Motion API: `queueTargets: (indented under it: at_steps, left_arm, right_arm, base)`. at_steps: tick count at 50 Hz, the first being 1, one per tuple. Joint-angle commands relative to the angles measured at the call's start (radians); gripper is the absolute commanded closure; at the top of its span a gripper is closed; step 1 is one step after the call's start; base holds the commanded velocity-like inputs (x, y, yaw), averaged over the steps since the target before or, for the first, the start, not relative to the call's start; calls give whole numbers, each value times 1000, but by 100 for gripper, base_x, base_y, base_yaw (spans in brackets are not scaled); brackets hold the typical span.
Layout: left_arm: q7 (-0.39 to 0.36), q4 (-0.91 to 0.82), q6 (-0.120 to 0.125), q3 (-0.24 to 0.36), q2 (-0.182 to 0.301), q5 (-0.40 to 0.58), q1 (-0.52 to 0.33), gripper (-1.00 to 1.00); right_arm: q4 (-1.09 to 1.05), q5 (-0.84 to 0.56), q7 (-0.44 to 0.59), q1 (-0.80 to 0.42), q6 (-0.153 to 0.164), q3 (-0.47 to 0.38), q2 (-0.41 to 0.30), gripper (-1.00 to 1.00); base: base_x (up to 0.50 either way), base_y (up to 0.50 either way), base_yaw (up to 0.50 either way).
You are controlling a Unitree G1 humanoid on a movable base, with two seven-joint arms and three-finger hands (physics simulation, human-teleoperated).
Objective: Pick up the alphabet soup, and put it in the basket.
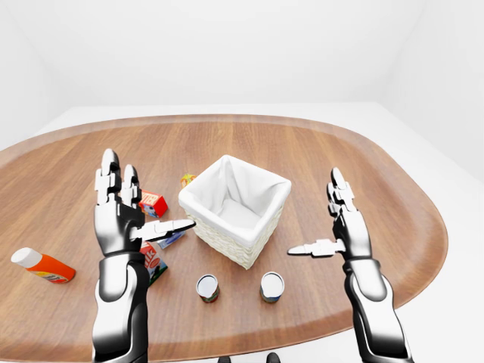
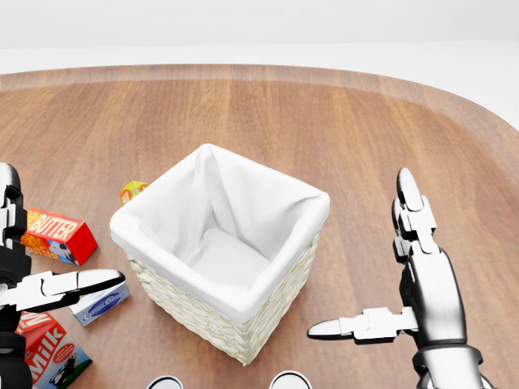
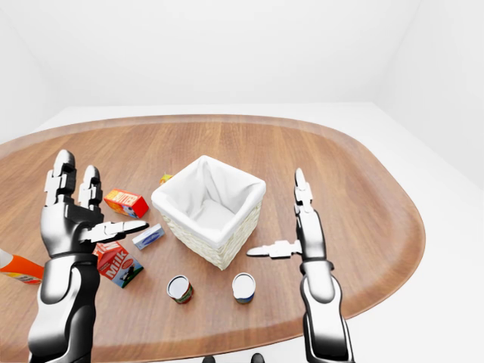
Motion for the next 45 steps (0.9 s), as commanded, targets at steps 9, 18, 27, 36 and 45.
queueTargets:
  at_steps: [9,18,27,36,45]
  left_arm:
    - [0,9,0,-1,1,6,-2,-100]
    - [0,6,0,0,0,6,1,-100]
    - [1,4,0,0,0,5,1,-100]
    - [2,1,0,-3,-2,9,3,-100]
    - [4,-1,0,0,-1,7,2,-100]
  right_arm:
    - [158,-73,-16,16,-47,30,-3,-100]
    - [171,-86,22,29,-13,40,-7,-100]
    - [164,-131,90,62,6,71,-19,-100]
    - [165,-152,134,83,6,75,-19,-100]
    - [176,-168,153,125,6,87,-18,-100]
  base:
    - [0,0,0]
    - [0,0,0]
    - [0,0,0]
    - [0,0,0]
    - [0,0,0]
